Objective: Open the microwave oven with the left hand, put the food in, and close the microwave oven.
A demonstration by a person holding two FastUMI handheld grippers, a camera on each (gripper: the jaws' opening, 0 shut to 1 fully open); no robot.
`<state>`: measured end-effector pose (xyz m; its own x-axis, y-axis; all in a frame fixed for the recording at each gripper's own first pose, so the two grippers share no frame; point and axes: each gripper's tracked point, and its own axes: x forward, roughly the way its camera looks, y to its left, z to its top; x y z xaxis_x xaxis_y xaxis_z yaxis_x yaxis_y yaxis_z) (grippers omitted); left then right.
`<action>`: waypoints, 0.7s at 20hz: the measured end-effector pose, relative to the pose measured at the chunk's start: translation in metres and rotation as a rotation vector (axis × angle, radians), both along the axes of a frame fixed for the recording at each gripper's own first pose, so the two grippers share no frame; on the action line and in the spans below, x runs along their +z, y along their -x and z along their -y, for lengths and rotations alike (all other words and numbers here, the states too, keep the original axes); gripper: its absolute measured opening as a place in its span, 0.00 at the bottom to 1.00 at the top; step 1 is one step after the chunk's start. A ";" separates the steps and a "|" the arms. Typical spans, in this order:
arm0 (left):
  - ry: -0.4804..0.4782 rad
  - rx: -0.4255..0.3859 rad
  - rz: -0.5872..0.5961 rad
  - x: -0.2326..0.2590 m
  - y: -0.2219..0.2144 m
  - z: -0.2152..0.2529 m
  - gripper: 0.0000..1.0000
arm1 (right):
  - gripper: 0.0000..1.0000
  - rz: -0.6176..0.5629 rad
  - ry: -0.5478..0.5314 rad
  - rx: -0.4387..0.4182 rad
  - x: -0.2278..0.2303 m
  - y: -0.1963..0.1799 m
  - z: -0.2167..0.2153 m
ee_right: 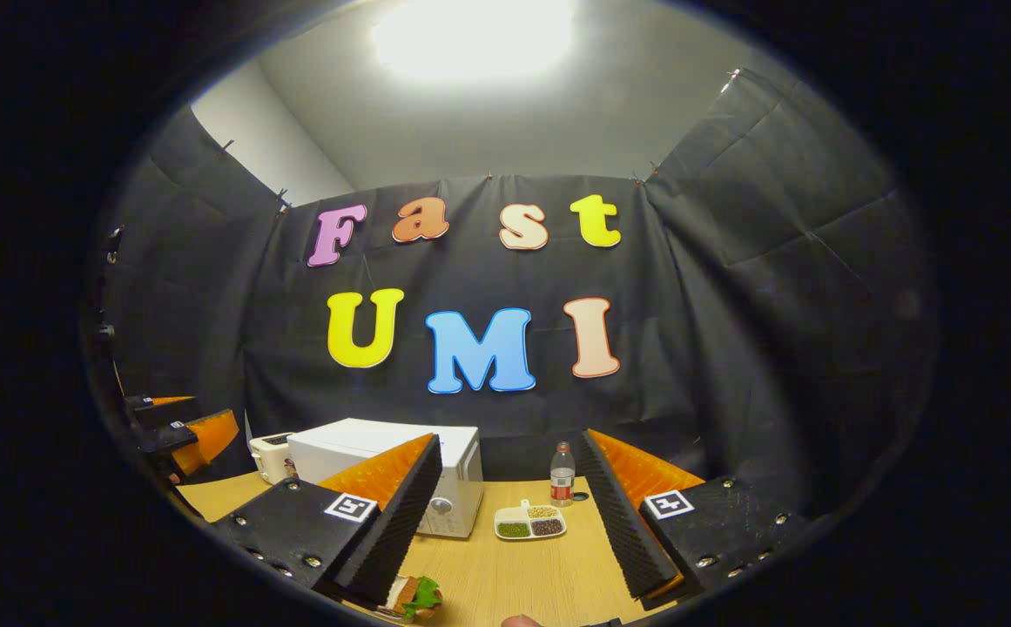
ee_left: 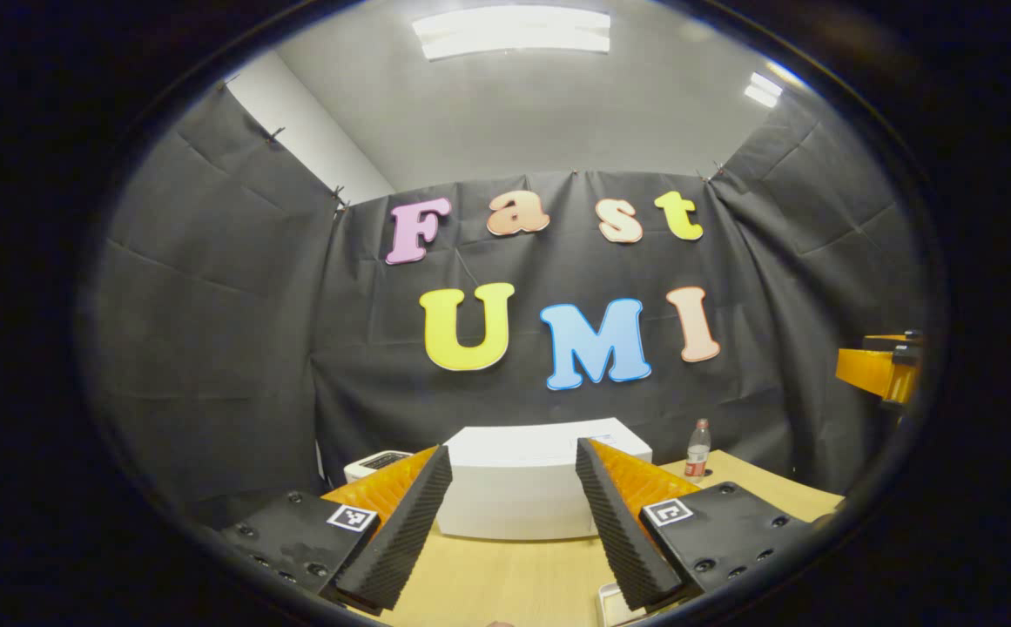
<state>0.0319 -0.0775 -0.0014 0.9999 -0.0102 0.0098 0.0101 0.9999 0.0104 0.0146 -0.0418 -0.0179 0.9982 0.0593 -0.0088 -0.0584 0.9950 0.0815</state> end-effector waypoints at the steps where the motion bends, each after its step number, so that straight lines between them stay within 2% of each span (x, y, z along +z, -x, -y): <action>1: 0.000 -0.005 0.002 -0.003 -0.009 0.003 1.00 | 0.96 -0.004 -0.004 -0.006 -0.001 0.000 0.000; 6: -0.003 -0.054 0.003 -0.027 -0.060 0.017 1.00 | 0.96 -0.011 0.036 -0.054 -0.005 -0.007 0.004; 9: 0.022 -0.104 -0.014 -0.049 -0.096 0.030 0.96 | 0.96 -0.018 0.039 -0.101 -0.007 -0.013 0.003; 10: 0.026 -0.112 -0.017 -0.055 -0.106 0.032 0.92 | 0.96 -0.023 0.045 -0.118 -0.008 -0.016 0.004; 12: 0.029 -0.135 -0.021 -0.067 -0.129 0.041 1.00 | 0.96 -0.043 0.045 -0.141 -0.015 -0.021 0.003; 14: 0.023 -0.163 -0.033 -0.082 -0.151 0.052 0.92 | 0.96 -0.061 0.049 -0.162 -0.019 -0.028 0.001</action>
<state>0.1833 -0.1297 -0.0837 0.9847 -0.1729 -0.0210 0.1726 0.9849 -0.0151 0.0423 -0.0433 -0.0372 0.9922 -0.1042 -0.0690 0.1065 0.9938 0.0314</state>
